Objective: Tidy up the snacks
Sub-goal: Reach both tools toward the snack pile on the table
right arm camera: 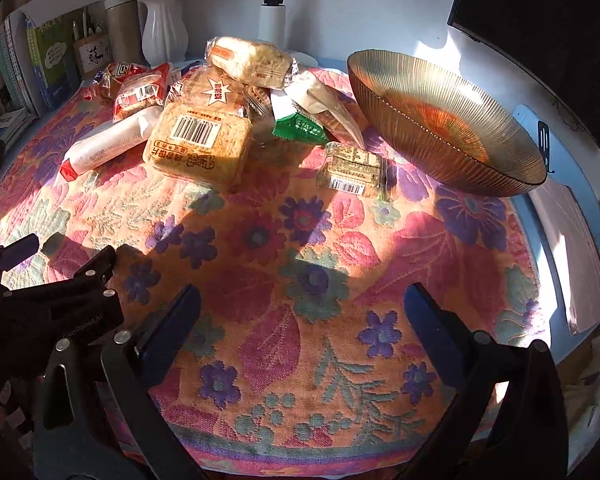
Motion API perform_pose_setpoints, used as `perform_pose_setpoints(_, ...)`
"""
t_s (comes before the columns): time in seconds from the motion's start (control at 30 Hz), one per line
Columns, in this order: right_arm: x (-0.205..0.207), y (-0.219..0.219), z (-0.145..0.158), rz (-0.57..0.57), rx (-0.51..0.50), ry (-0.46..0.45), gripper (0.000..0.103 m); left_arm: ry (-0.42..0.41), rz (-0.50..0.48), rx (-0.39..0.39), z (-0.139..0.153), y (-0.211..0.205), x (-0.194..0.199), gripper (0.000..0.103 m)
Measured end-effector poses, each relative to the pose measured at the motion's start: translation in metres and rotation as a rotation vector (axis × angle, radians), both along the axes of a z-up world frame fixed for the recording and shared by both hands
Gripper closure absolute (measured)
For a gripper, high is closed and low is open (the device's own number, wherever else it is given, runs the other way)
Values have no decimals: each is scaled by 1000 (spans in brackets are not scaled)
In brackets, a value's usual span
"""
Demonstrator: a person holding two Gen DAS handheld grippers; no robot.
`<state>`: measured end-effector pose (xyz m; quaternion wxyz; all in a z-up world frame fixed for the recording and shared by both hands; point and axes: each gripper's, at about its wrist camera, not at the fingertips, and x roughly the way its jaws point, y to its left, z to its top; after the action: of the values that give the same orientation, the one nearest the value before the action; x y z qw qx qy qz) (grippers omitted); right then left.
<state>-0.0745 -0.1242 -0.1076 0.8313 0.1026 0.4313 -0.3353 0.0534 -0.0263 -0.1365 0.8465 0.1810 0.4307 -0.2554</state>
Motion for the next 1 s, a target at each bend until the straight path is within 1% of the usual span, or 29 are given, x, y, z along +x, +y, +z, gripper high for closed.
perform_pose_setpoints(0.07, 0, 0, -5, 11, -1, 12, 3, 43, 12, -32, -2, 4, 0, 5)
perform_pose_setpoints(0.1, 1, -1, -7, 16, 9, 12, 3, 59, 5, -45, 1, 8, 6, 5)
perform_pose_setpoints(0.2, 2, -8, -15, 19, 46, 28, 3, 51, 9, -50, 2, 10, 4, 5)
perform_pose_setpoints(0.3, 3, -11, -19, 16, 49, 50, 3, 29, -2, -56, 3, 13, 7, 5)
perform_pose_setpoints(0.37, 2, -11, -16, 37, 39, 38, 3, 71, -41, -53, 8, 15, 8, 5)
perform_pose_setpoints(0.43, 2, -9, -8, 69, 5, 20, 3, 114, -72, -93, 16, 23, 18, 5)
perform_pose_setpoints(0.5, 3, -9, 5, 96, -31, -1, 3, 88, -116, -115, 29, 31, 23, 5)
perform_pose_setpoints(0.6, 7, -12, 24, 170, -32, -51, 3, 37, -262, -126, 52, 36, 24, 5)
perform_pose_setpoints(0.67, 11, -12, 33, 210, -43, -75, 3, -36, -313, -115, 67, 37, 26, 5)
perform_pose_setpoints(0.73, 14, -11, 42, 241, -55, -101, 3, -73, -347, -99, 75, 35, 30, 5)
perform_pose_setpoints(0.83, 21, -12, 48, 269, -55, -108, 3, -82, -364, -86, 78, 30, 36, 5)
perform_pose_setpoints(0.87, 24, -13, 47, 273, -47, -104, 3, -85, -355, -84, 78, 27, 39, 5)
perform_pose_setpoints(0.93, 29, -16, 44, 287, -30, -103, 3, -104, -310, -72, 76, 23, 44, 5)
perform_pose_setpoints(1.0, 35, -20, 41, 278, -31, -88, 3, -113, -265, -72, 73, 18, 48, 5)
